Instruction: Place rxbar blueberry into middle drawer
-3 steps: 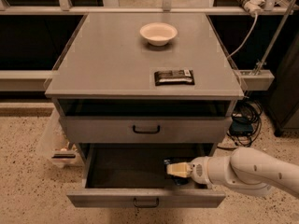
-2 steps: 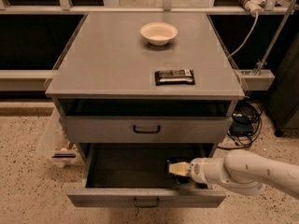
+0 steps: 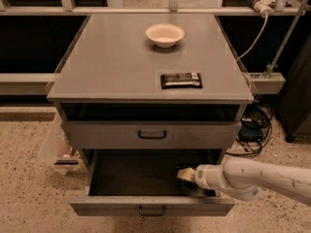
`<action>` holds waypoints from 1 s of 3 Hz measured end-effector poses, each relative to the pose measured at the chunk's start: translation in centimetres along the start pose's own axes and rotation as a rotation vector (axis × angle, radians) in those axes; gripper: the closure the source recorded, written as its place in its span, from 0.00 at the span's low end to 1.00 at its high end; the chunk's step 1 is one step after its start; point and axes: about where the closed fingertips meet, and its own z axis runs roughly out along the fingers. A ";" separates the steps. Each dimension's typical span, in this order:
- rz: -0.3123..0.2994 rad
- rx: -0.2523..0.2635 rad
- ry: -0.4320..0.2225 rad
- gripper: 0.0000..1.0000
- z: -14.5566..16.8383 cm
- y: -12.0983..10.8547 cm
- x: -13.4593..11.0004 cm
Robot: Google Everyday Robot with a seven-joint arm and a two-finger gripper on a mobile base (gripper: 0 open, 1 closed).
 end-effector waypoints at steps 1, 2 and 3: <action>0.064 0.045 -0.003 1.00 1.7 -2.3 0.6; 0.067 0.048 -0.003 0.81 1.8 -2.5 0.7; 0.067 0.048 -0.003 0.59 1.8 -2.5 0.7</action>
Offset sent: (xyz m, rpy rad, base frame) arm 0.0021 -0.0081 -0.0242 -0.0110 0.0352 -0.0575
